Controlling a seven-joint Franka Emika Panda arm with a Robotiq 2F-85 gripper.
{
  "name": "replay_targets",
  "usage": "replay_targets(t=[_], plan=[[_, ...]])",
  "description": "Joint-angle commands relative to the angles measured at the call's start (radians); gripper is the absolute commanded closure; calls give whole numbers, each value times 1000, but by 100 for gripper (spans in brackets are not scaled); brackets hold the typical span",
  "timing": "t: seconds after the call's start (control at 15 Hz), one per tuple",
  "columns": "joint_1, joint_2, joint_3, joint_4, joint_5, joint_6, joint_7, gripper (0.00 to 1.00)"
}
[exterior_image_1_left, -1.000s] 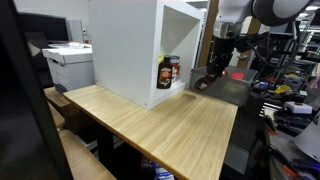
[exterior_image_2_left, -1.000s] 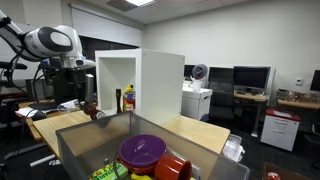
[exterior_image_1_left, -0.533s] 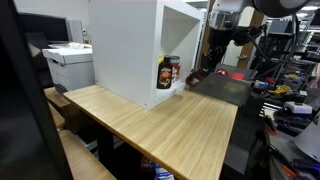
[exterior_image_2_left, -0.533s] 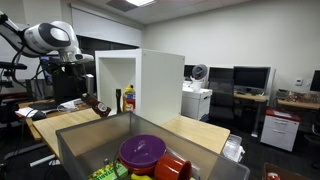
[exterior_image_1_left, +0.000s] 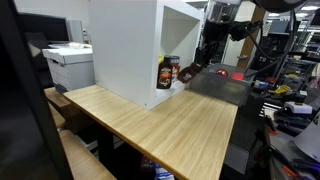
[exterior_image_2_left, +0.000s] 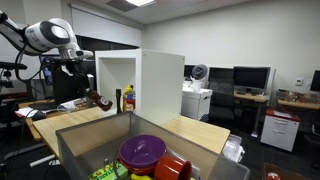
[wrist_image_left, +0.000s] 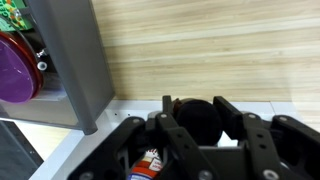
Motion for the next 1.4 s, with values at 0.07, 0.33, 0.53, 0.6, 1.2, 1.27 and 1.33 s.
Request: replay_targets(t=[0.07, 0.33, 0.53, 0.6, 1.2, 1.27, 1.33], plan=[[-1, 33, -9, 28, -4, 34, -52, 80], [1, 77, -12, 55, -6, 41, -70, 80], [3, 114, -17, 82, -15, 43, -75, 80], [4, 123, -18, 89, -17, 45, -79, 80], [18, 183, -27, 131, -12, 66, -109, 80], [20, 188, -29, 135, -9, 70, -113, 80], [21, 193, -32, 138, -8, 72, -116, 80]])
